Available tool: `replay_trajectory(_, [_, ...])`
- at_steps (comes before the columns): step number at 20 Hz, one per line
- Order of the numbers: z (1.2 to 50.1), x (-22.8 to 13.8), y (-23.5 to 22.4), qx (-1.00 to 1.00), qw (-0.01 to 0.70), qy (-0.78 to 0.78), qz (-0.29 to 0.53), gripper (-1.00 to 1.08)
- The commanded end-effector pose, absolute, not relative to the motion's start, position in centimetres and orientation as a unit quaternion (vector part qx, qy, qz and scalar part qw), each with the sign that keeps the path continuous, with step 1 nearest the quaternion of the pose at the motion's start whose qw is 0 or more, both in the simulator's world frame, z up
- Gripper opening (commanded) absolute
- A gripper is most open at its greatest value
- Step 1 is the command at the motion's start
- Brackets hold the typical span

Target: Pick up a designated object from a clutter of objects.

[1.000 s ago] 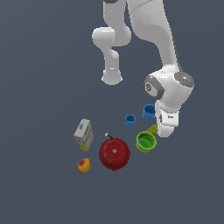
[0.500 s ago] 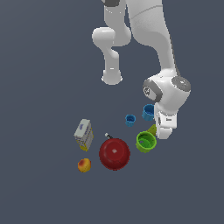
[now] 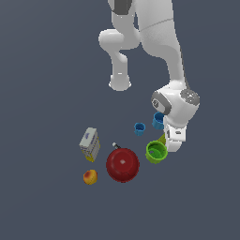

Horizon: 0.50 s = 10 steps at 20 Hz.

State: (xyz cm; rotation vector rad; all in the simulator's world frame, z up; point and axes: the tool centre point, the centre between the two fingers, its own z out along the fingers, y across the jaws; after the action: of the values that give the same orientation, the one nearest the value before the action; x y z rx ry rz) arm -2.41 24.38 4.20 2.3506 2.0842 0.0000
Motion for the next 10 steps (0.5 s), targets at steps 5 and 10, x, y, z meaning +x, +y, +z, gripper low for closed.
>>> replay_trajectory(5, [4.07,-2.42,24.38,0.748,0.0,0.664,0.0,-1.0])
replay_trajectory(10, [4.2,-2.34,24.38,0.748,0.001,0.663,0.001,-1.0])
